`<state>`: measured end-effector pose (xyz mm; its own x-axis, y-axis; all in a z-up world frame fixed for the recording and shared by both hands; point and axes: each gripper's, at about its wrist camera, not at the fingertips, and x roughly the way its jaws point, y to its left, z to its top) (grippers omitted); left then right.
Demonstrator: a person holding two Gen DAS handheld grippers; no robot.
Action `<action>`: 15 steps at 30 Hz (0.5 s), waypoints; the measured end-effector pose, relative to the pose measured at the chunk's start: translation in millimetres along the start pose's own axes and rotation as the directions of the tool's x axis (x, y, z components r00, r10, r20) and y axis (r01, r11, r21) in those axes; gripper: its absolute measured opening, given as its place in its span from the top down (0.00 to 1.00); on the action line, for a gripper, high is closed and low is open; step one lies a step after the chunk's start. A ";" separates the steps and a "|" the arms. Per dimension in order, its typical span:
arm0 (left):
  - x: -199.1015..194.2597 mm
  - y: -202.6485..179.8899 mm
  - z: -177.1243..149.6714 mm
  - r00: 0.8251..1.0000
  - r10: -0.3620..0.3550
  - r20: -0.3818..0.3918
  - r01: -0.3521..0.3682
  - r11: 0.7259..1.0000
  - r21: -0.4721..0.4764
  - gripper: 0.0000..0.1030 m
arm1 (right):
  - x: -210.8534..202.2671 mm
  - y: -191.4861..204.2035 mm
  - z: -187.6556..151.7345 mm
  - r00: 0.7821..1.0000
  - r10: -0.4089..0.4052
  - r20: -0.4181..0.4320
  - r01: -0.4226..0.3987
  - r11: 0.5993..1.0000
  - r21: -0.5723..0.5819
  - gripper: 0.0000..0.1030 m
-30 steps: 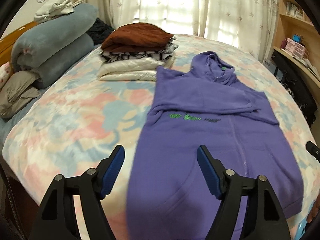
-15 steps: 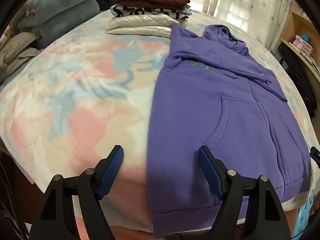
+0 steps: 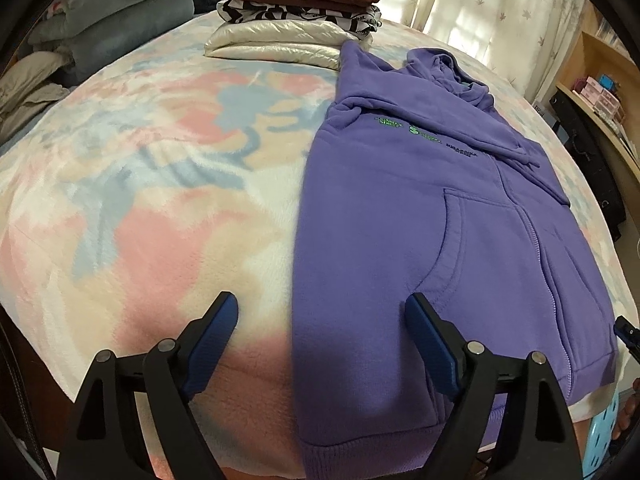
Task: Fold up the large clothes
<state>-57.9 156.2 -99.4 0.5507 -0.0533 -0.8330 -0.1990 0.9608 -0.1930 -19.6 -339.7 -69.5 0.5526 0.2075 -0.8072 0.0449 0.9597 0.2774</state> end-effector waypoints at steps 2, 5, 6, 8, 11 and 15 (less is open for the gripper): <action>0.2 0.2 -0.1 1.000 -0.014 -0.002 0.014 1.000 0.004 0.13 | -1.3 -2.5 0.5 1.000 0.013 -0.001 -0.013 1.000 0.011 0.59; 1.2 -1.7 -2.1 0.999 -0.040 -0.010 0.041 0.999 0.022 0.08 | -6.4 -6.1 1.7 1.000 0.014 0.010 -0.015 1.000 0.019 0.59; 1.1 -2.4 -3.1 0.999 -0.048 -0.012 0.048 0.998 0.032 0.07 | -8.5 -6.7 2.1 1.000 0.007 0.017 -0.007 1.000 0.017 0.59; 0.3 -2.7 -4.8 0.998 -0.068 -0.015 0.068 0.996 0.053 0.06 | -13.9 -11.0 2.4 1.000 -0.008 0.026 0.008 1.000 0.012 0.59; -1.8 2.6 -7.7 0.993 -0.119 -0.014 0.120 0.991 0.059 0.06 | -16.8 -20.6 1.7 1.000 -0.017 0.017 0.016 1.000 0.019 0.59; -2.8 14.9 -8.0 0.981 -0.196 -0.008 0.196 0.980 0.019 0.06 | -10.7 -32.3 -5.8 0.999 0.019 -0.029 -0.018 0.999 0.036 0.59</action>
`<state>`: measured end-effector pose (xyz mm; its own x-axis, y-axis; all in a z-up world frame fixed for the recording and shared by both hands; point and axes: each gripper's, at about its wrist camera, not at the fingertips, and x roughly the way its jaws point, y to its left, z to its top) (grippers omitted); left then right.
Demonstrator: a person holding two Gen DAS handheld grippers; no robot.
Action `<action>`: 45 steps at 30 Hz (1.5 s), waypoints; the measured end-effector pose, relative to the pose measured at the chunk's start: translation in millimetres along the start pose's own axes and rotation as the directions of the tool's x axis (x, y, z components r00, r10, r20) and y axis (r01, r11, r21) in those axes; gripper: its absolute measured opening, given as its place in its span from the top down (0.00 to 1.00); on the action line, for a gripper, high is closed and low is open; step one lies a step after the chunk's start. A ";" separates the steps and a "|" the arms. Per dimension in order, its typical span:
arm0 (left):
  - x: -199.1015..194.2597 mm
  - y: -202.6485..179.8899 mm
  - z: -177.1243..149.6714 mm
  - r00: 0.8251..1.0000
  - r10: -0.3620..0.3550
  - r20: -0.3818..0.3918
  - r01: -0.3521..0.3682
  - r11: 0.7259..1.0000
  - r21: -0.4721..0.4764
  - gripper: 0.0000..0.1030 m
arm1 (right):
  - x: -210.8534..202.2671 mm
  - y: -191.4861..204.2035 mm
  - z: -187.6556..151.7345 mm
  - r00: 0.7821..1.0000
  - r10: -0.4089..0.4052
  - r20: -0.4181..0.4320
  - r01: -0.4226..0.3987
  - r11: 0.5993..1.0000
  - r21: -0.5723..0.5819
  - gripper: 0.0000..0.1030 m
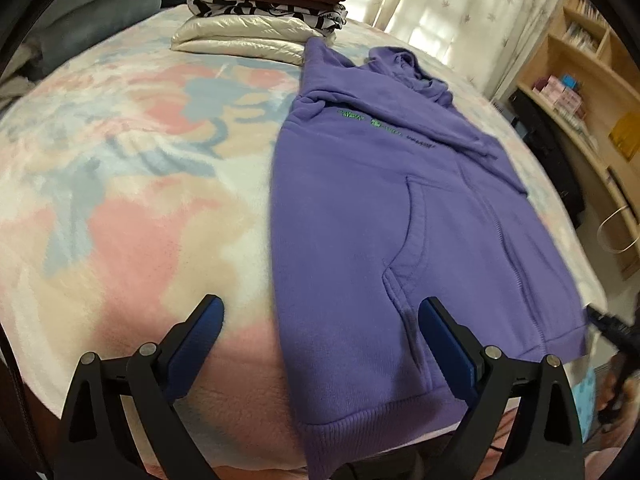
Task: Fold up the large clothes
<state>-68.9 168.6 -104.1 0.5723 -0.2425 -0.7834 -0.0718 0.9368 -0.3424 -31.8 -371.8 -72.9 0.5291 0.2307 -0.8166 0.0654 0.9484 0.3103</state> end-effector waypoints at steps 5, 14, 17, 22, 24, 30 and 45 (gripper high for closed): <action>5.5 9.9 0.8 0.996 -0.085 0.001 0.085 0.996 -0.030 0.02 | 9.8 -4.0 -4.1 0.999 0.046 -0.026 -0.045 0.999 0.016 0.58; 16.7 4.4 2.2 0.996 -0.084 -0.010 0.084 0.996 0.029 0.01 | 25.9 -3.7 -0.3 0.989 0.141 -0.038 -0.140 0.990 0.014 0.56; 14.1 5.0 1.5 0.993 -0.114 -0.021 0.114 0.992 0.044 0.02 | 30.8 -1.1 0.7 0.984 0.170 -0.048 -0.170 0.986 0.007 0.56; 5.4 10.8 -1.4 0.984 -0.175 -0.046 0.177 0.983 0.043 0.14 | 30.5 -3.9 0.6 0.963 0.262 -0.055 -0.262 0.965 0.013 0.56; 2.1 14.8 -3.2 0.978 -0.203 -0.051 0.205 0.978 0.028 0.19 | 28.7 -6.7 0.6 0.949 0.311 -0.050 -0.311 0.950 0.017 0.56; 4.5 25.0 -0.7 0.943 -0.327 -0.056 0.326 0.945 -0.028 0.25 | 36.5 -6.4 3.0 0.915 0.402 -0.031 -0.402 0.915 0.024 0.56; 32.1 13.7 11.8 0.912 -0.407 0.056 0.411 0.898 -0.156 0.89 | 56.4 24.2 20.9 0.882 0.470 -0.011 -0.470 0.882 -0.002 0.86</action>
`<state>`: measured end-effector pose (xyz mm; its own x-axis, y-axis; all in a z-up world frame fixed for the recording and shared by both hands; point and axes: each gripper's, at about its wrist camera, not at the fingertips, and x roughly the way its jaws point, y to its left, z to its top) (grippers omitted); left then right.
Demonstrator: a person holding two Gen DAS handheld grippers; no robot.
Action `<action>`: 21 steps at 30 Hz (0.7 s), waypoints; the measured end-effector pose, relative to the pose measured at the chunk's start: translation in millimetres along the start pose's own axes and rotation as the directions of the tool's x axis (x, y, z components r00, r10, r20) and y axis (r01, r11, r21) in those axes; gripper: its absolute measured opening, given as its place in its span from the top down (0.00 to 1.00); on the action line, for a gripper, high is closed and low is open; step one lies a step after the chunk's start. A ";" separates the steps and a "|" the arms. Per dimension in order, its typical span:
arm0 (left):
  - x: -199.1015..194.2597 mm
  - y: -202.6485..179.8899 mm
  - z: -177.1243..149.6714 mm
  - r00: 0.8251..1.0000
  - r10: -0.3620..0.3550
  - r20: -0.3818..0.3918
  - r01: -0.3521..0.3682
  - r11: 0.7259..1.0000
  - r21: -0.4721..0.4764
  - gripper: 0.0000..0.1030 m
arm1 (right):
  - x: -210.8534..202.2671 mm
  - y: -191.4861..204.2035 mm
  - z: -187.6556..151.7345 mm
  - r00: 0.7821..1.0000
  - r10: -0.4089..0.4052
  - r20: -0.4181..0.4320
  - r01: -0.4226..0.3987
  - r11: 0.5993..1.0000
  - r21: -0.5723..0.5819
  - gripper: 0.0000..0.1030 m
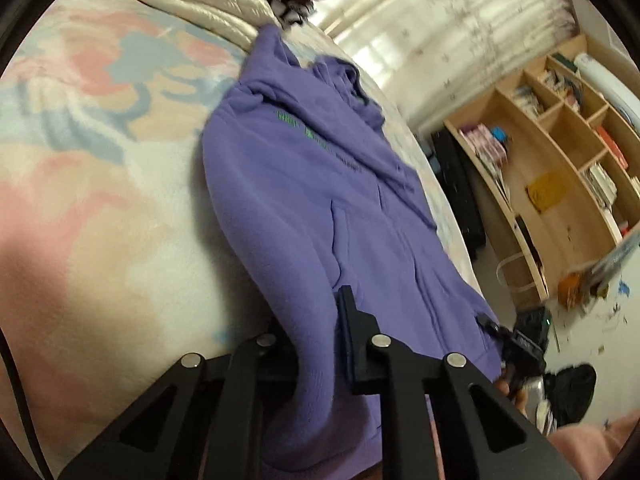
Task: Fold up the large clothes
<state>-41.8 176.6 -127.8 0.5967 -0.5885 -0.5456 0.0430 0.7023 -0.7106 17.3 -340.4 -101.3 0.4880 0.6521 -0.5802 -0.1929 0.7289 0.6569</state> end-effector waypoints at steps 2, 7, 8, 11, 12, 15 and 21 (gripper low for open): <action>-2.0 -4.5 -0.7 1.000 0.004 0.031 -0.003 0.999 -0.033 0.91 | -10.1 3.3 0.5 0.999 0.008 0.044 -0.009 1.000 0.009 0.87; -19.8 -19.2 3.0 0.994 -0.037 0.099 0.042 0.998 -0.050 0.92 | -27.1 17.0 0.7 0.995 0.005 0.104 -0.004 1.000 -0.008 0.88; -24.9 -23.3 3.1 0.993 -0.040 0.108 0.044 0.998 -0.038 0.93 | -30.7 22.1 0.3 0.994 0.005 0.112 -0.003 1.000 -0.016 0.88; -39.6 -39.8 3.5 0.990 -0.055 0.127 0.055 0.998 0.002 0.93 | -37.8 34.3 0.3 0.991 0.008 0.130 -0.002 0.999 -0.041 0.89; -45.7 -45.6 2.7 0.988 -0.068 0.137 0.067 0.998 0.012 0.93 | -40.1 38.0 0.1 0.991 0.010 0.135 -0.003 0.999 -0.048 0.89; -63.0 -56.8 0.4 0.984 -0.081 0.157 0.076 0.996 0.035 0.94 | -49.0 47.3 -1.8 0.989 0.021 0.146 -0.012 0.998 -0.064 0.89; -75.7 -55.6 -10.8 0.987 -0.070 0.145 0.067 0.997 0.027 0.95 | -66.6 62.4 -11.1 0.988 0.027 0.151 -0.012 0.995 -0.099 0.89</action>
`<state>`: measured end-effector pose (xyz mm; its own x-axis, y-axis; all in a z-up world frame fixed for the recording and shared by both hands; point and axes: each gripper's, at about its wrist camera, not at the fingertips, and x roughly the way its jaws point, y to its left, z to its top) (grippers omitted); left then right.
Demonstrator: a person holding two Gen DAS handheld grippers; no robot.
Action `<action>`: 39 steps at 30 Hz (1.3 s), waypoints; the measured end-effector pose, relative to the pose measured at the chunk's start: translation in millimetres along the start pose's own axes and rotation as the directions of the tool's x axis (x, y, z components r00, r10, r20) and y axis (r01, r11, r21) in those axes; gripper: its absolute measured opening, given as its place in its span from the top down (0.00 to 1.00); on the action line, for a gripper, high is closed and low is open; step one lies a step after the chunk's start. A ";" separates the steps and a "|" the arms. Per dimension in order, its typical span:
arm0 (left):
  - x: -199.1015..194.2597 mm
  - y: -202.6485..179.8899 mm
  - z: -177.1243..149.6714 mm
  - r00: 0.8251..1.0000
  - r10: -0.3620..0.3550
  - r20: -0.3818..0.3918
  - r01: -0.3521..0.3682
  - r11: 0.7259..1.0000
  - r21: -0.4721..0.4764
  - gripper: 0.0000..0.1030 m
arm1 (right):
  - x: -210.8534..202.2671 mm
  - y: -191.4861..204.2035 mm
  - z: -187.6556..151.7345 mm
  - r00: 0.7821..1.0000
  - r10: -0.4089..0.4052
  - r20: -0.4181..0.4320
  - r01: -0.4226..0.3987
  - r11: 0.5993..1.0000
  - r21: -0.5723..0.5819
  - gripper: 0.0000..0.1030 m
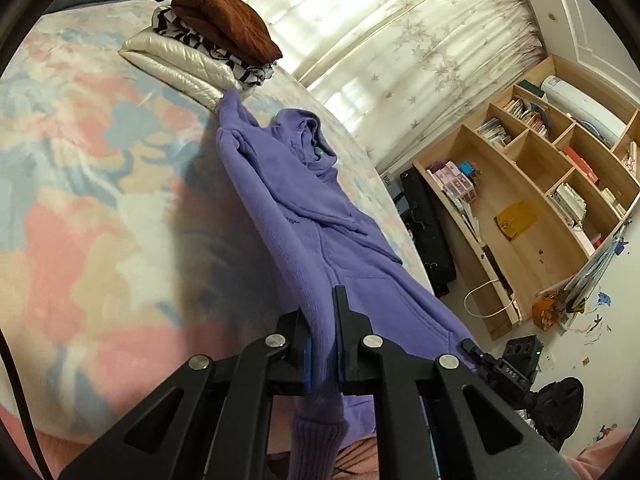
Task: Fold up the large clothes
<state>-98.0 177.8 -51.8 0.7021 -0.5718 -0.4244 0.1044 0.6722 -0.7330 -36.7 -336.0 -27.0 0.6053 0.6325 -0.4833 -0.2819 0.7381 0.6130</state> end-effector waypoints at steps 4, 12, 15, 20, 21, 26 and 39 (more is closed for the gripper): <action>7.7 12.8 -1.1 1.000 0.010 -0.012 -0.010 0.999 -0.052 0.95 | -1.6 -3.1 -4.0 1.000 -0.017 -0.012 0.017 1.000 -0.001 0.89; 21.3 3.7 33.3 1.000 -0.018 0.025 0.020 0.995 -0.103 0.95 | -0.5 -21.9 13.8 0.999 0.031 0.021 -0.033 0.993 0.111 0.89; 37.9 0.6 57.0 0.999 -0.022 0.041 0.028 0.989 -0.147 0.95 | 5.0 -28.4 31.9 0.998 0.048 0.043 -0.054 0.986 0.156 0.89; 70.2 5.5 110.5 0.997 0.009 0.076 0.008 0.976 -0.219 0.95 | 25.9 -49.1 84.3 0.991 0.096 0.096 -0.119 0.953 0.279 0.89; 80.9 7.0 126.1 0.996 0.024 0.082 -0.005 0.974 -0.228 0.95 | 32.4 -53.6 96.5 0.990 0.096 0.102 -0.122 0.947 0.297 0.89; 132.3 26.5 185.8 0.991 0.086 0.099 -0.056 0.959 -0.279 0.95 | 86.2 -79.7 162.9 0.995 0.047 0.086 -0.076 0.925 0.373 0.83; 260.4 96.4 267.9 0.941 0.337 -0.034 -0.335 0.913 -0.232 0.65 | 234.1 -145.6 245.9 0.997 -0.043 -0.071 0.069 0.902 0.427 0.37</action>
<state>283.6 219.7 -90.5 0.6716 -0.3279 -0.6644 -0.3037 0.6961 -0.6506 329.1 -353.1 -75.7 0.5622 0.6156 -0.5522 0.1052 0.6091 0.7861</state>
